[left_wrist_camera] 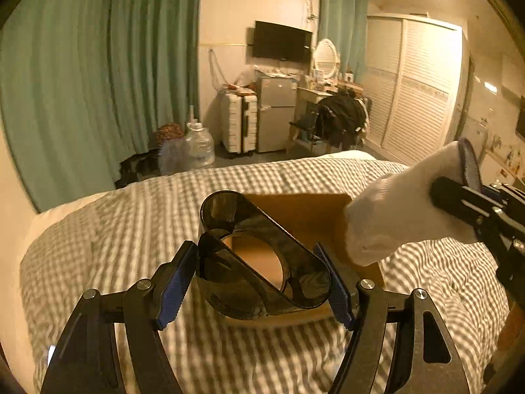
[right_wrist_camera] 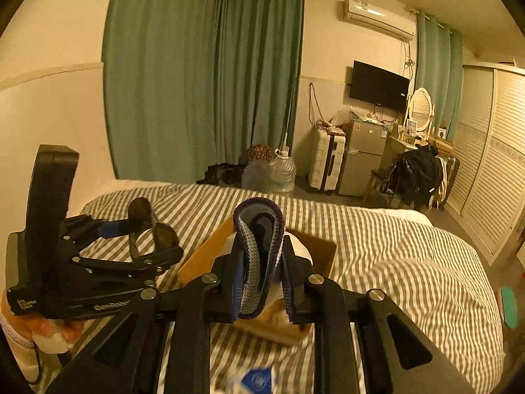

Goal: Organize objects
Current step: 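Carry the eye mask and sock into the box and open both tools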

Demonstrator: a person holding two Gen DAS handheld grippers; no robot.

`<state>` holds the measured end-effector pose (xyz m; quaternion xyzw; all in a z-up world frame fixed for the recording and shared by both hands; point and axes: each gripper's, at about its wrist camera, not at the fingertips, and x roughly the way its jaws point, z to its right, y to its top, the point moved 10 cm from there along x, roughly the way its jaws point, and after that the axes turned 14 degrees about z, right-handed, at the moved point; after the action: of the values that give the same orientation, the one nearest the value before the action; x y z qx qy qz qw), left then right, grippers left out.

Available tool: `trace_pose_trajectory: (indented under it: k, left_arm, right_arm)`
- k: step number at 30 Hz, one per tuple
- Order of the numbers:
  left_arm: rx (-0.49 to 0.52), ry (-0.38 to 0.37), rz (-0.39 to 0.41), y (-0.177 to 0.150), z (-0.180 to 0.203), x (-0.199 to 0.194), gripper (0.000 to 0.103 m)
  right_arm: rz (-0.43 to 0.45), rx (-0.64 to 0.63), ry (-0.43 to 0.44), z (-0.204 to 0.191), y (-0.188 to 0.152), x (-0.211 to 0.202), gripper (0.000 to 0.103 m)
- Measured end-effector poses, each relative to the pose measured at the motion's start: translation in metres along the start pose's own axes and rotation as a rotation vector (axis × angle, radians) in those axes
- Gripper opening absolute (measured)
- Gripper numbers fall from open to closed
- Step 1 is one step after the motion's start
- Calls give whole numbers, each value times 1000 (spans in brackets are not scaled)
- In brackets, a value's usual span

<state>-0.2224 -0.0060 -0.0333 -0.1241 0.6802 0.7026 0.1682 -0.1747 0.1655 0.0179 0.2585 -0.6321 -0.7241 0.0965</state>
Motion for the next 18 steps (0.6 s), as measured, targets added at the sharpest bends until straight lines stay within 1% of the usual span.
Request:
trace_pose_trajectory:
  k: [1,3,7,9,12,13,17,18]
  left_arm:
    - [-2,-16,-14,1,2,10,74]
    - [-10,-61,-66,-4,7,43,74]
    - [-25,-73,-138,-19,5,94,74]
    - [-8,-93,-177,-35,6,114,74]
    - [23,-100,-209,-54,8,130,74]
    - [33,-102,-218,-60,9,134,74]
    - [59,-106,-249,-73,14,144,74]
    - [63,-104,-263,-76,16,145,74]
  right_arm:
    - [-1,2,0,4,2,13,19]
    - [-4,13,2,11,5,36,19]
    - [-25,45,8,27,-2,83,19]
    - [-43,52,5,34,-9,104,19]
    - [-86,76,2,49,-31,134,19]
    - [-110,88,5,52,-43,143,19]
    - [-209,119,30,56,-89,164,19]
    - [-222,125,33,56,-96,164,19]
